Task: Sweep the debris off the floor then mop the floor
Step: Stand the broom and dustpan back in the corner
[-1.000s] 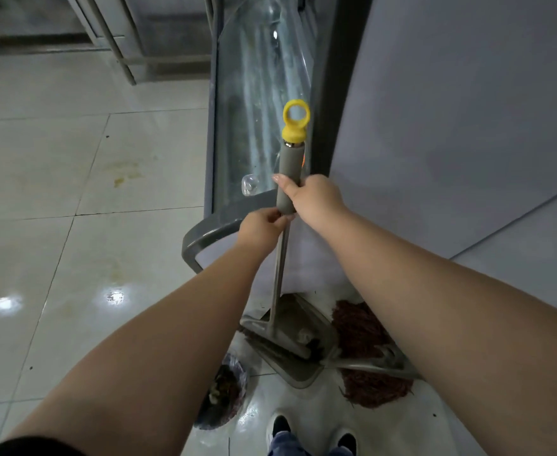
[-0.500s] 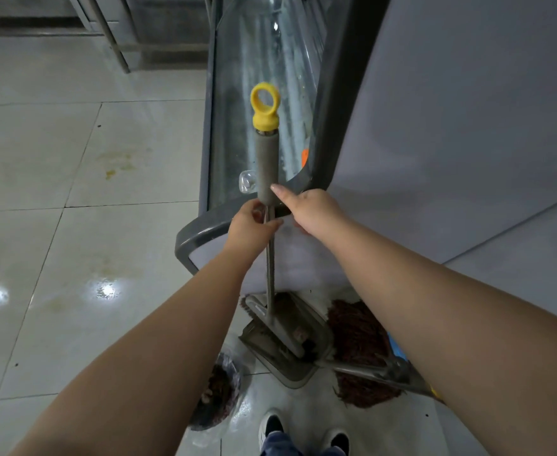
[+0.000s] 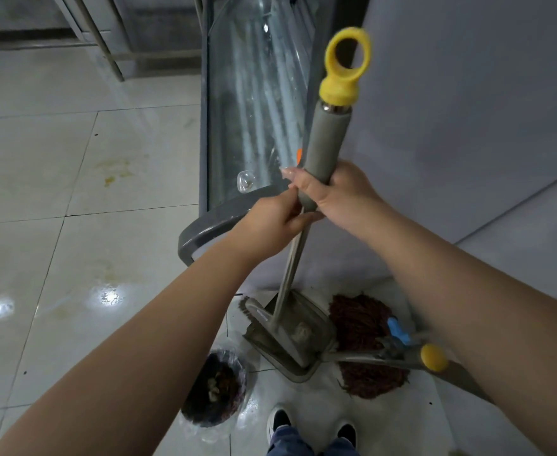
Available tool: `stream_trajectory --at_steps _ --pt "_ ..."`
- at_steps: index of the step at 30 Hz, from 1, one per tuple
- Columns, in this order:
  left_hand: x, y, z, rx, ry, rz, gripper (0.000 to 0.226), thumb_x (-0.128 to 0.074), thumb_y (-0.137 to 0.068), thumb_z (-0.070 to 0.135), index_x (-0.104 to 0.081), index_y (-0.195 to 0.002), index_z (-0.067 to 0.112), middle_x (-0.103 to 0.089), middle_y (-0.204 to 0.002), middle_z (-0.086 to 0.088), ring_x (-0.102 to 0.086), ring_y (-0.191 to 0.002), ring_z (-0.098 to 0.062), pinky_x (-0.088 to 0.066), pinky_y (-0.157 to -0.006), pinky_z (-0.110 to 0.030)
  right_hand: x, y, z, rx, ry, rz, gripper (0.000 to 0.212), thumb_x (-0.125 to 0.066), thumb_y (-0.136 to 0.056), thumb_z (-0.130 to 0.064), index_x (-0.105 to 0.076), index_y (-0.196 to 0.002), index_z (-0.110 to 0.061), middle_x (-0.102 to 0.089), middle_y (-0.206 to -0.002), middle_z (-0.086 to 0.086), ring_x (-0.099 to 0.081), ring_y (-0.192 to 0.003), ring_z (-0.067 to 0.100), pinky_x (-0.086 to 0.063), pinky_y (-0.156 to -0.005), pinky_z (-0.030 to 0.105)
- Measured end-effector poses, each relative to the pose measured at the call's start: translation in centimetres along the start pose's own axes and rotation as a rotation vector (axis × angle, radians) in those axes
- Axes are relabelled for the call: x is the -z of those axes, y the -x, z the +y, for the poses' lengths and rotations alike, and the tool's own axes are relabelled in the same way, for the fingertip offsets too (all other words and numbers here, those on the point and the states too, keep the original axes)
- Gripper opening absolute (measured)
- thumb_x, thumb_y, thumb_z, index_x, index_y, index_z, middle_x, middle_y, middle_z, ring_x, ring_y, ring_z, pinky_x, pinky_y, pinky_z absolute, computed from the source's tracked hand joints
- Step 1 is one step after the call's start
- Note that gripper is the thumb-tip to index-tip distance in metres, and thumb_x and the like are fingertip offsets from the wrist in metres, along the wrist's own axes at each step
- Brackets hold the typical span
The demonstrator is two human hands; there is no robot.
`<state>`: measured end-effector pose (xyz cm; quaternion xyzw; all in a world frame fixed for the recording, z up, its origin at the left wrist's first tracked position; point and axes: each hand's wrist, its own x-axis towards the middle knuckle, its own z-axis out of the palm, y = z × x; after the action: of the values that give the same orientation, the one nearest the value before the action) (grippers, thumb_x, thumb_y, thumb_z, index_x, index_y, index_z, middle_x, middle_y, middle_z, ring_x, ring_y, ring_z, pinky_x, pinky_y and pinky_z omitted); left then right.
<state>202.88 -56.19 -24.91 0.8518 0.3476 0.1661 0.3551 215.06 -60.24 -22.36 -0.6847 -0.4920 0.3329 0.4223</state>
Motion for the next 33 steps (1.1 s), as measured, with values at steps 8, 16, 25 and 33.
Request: stream_trajectory --at_steps 8,16,25,33 --pt "-7.3 -2.0 -0.8 0.137 -0.026 -0.136 0.032 -0.058 -0.091 0.025 -0.056 -0.107 -0.002 -0.056 -0.084 -0.014 -0.053 -0.081 -0.027 -0.024 -0.059 -0.02 3.8 -0.3 5.2 -0.328 0.302 -0.148 0.03 -0.065 -0.08 -0.051 -0.061 -0.086 -0.021 -0.06 -0.075 -0.006 -0.055 -0.068 0.01 -0.041 -0.055 0.012" --pt "-13.8 -3.2 -5.7 0.402 0.025 -0.181 0.035 -0.058 -0.09 0.033 -0.057 -0.115 0.01 -0.064 -0.101 -0.011 -0.057 -0.097 -0.028 -0.031 -0.065 -0.022 2.5 -1.8 10.6 -0.385 0.356 -0.115 0.04 -0.064 -0.084 -0.046 -0.065 -0.103 -0.011 -0.068 -0.102 0.01 -0.064 -0.095 0.027 -0.046 -0.077 0.029" --pt "-13.6 -3.1 -7.2 0.542 0.115 -0.234 0.06 -0.065 -0.085 0.033 -0.041 -0.137 0.014 -0.051 -0.134 -0.01 -0.049 -0.122 -0.026 -0.039 -0.093 -0.029 2.3 -2.5 10.8 -0.457 0.282 -0.176 0.043 -0.059 -0.088 -0.043 -0.063 -0.106 -0.004 -0.067 -0.1 0.014 -0.063 -0.097 0.029 -0.049 -0.086 0.039" --pt "-11.2 -0.1 -3.7 0.64 0.255 -0.116 0.07 -0.063 -0.087 0.033 -0.029 -0.144 0.012 -0.043 -0.142 -0.011 -0.044 -0.128 -0.025 -0.039 -0.104 -0.037 2.9 0.2 9.3 -0.534 0.168 -0.161 0.036 -0.058 -0.088 -0.046 -0.051 -0.071 -0.014 -0.058 -0.073 0.003 -0.061 -0.081 0.021 -0.052 -0.08 0.033"
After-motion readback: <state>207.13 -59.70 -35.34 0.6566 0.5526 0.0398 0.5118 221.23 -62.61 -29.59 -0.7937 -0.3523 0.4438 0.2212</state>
